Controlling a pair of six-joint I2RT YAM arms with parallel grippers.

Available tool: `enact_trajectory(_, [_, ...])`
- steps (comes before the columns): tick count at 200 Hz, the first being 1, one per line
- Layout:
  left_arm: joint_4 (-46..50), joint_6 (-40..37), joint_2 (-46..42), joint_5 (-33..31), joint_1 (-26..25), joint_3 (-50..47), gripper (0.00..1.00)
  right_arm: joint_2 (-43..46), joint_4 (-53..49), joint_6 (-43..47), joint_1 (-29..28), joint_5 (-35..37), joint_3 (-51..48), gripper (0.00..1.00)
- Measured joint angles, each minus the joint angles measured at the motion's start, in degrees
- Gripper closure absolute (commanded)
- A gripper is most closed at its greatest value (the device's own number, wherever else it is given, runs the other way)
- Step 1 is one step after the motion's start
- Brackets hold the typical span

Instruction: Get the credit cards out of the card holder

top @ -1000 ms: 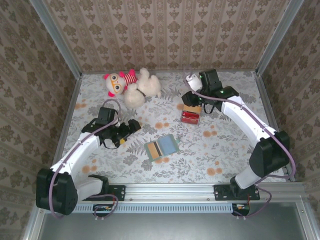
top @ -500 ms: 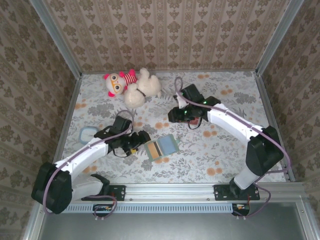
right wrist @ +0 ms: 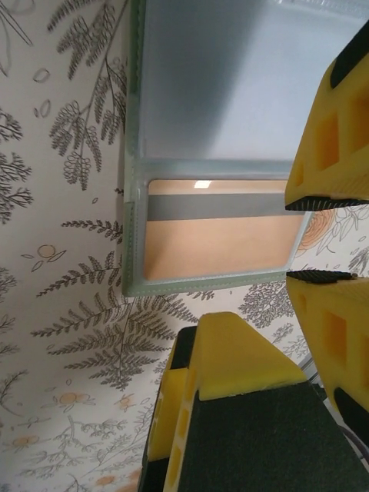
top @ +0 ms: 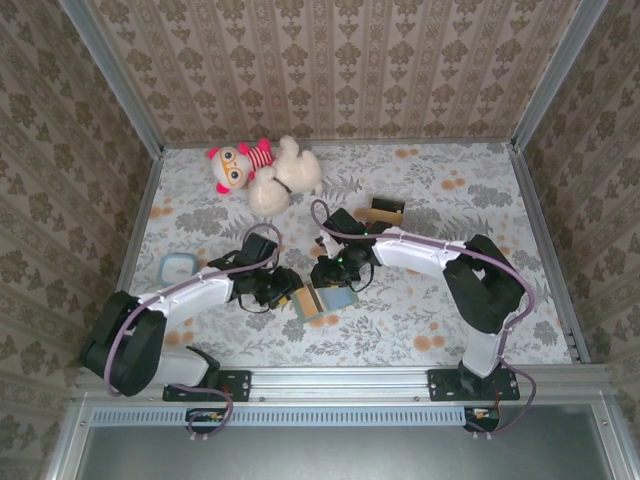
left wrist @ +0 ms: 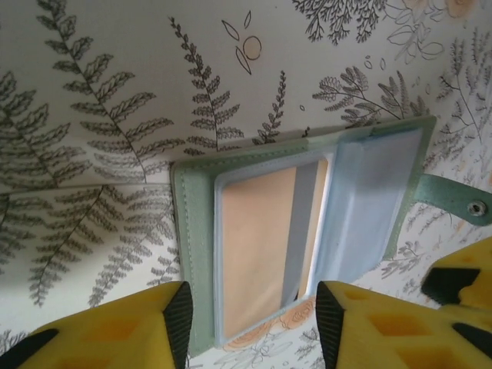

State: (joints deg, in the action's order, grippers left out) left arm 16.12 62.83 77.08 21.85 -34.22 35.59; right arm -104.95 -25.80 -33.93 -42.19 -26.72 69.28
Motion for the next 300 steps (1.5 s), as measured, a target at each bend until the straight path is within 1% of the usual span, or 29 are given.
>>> enact_trajectory(22, [-1.22,0.2,1.77,0.39,-0.28,0.0,0.67,-2.03,0.74,-0.96,-0.35,-0.72,-0.15,0.71])
enact_trajectory(43, [-1.86,0.2,2.75,0.59,-0.31,0.04,0.68,-3.56,1.22,-1.27,-0.46,-0.74,-0.39,0.72])
enact_trajectory(79, [-2.91,0.2,3.26,0.63,-0.33,0.04,0.74,-4.42,1.36,-1.86,-0.46,-0.68,-0.39,0.83])
enact_trajectory(96, [-3.34,0.2,3.85,0.63,-0.35,0.04,0.75,-5.16,1.42,-2.08,-0.46,-0.48,-0.39,0.85])
enact_trajectory(144, [-3.37,0.17,4.04,0.59,-0.74,0.04,0.78,-6.45,1.38,-2.1,-0.46,0.55,-0.39,0.84])
enact_trajectory(205, [-3.61,0.17,6.12,0.63,-0.96,0.04,0.8,-6.67,1.51,-2.1,-0.46,0.48,-0.37,0.79])
enact_trajectory(222, [-3.69,0.15,6.25,0.61,-0.98,0.04,0.81,-6.75,1.51,-2.08,-0.46,0.37,-0.33,0.79])
enact_trajectory(244, [-3.78,0.15,6.38,0.61,-1.01,0.04,0.83,-6.93,1.49,-2.05,-0.46,0.26,-0.26,0.83])
enact_trajectory(300, [-3.69,0.11,6.56,0.55,-1.03,0.04,0.85,-7.34,2.38,-2.1,0.0,-2.27,-0.44,0.82])
